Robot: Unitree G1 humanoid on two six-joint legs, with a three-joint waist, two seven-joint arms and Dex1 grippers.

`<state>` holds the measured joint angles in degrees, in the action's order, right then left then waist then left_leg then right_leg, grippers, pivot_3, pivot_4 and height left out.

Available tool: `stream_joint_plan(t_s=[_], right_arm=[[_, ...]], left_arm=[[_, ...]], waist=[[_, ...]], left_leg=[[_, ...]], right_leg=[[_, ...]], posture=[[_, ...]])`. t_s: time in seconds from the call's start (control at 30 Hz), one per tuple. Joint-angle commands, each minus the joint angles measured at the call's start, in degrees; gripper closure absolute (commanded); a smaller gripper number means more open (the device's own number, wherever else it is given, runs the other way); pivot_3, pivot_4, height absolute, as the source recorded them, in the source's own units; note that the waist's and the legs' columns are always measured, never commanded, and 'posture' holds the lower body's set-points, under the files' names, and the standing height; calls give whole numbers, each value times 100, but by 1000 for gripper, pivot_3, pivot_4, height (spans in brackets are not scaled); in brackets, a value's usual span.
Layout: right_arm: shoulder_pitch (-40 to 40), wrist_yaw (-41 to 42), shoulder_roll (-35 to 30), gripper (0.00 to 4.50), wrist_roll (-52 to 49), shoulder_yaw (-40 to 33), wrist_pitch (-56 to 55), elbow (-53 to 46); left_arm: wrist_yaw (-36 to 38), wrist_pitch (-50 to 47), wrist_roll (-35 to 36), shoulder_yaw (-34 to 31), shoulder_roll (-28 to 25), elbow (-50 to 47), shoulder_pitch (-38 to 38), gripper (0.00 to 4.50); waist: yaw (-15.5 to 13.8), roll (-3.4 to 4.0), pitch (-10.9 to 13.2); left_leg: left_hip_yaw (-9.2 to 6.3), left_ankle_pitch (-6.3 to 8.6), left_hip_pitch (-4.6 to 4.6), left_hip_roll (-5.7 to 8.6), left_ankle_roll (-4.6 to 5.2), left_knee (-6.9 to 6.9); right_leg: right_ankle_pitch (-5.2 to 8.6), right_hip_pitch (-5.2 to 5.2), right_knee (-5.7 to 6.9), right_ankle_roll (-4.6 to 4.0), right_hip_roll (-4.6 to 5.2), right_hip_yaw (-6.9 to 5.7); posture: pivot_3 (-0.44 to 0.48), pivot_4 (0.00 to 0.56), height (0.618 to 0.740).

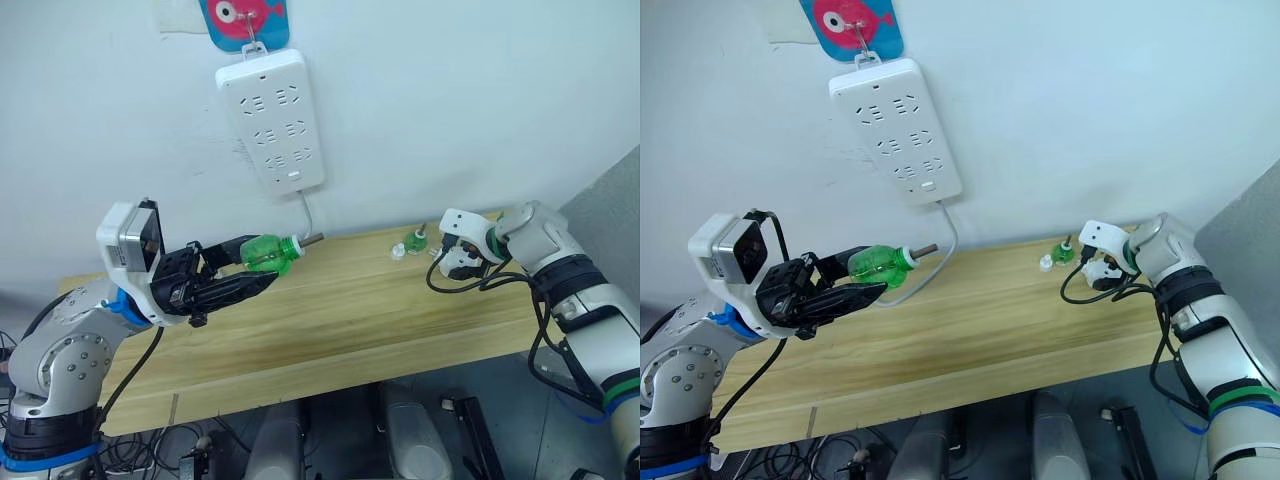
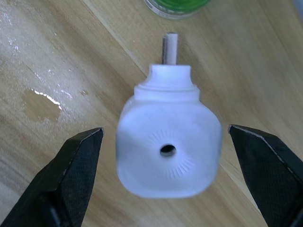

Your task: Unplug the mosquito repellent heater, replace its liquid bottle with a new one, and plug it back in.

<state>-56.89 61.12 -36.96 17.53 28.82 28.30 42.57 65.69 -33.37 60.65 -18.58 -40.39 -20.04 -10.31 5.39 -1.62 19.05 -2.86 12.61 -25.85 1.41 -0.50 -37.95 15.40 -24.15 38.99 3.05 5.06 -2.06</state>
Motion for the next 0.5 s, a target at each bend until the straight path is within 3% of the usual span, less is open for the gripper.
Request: stream_joint_plan(t_s=[0.03,0.37,0.5], right_arm=[[-101,-76,13,49,114,-111,-97,134],[-149,-121,94,49,230,-123,-271,466],[-157,-99,78,1008,256,-120,-327,521]], left_arm=[[-28,-10,163,-246,-100,-243,64,2191],[-79,-31,222,-310,-143,-300,152,2191],[-91,-21,238,-311,-152,-299,165,2191]], waist=[[-15,1,1],[-44,10,12],[-43,11,13]], left_leg=[[1,0,0,0,0,0],[1,0,0,0,0,0],[1,0,0,0,0,0]], right_leg=[[0,0,0,0,0,0],[0,0,0,0,-1,0],[0,0,0,0,-1,0]], posture=[[-149,360,734],[-139,364,734],[-139,365,734]])
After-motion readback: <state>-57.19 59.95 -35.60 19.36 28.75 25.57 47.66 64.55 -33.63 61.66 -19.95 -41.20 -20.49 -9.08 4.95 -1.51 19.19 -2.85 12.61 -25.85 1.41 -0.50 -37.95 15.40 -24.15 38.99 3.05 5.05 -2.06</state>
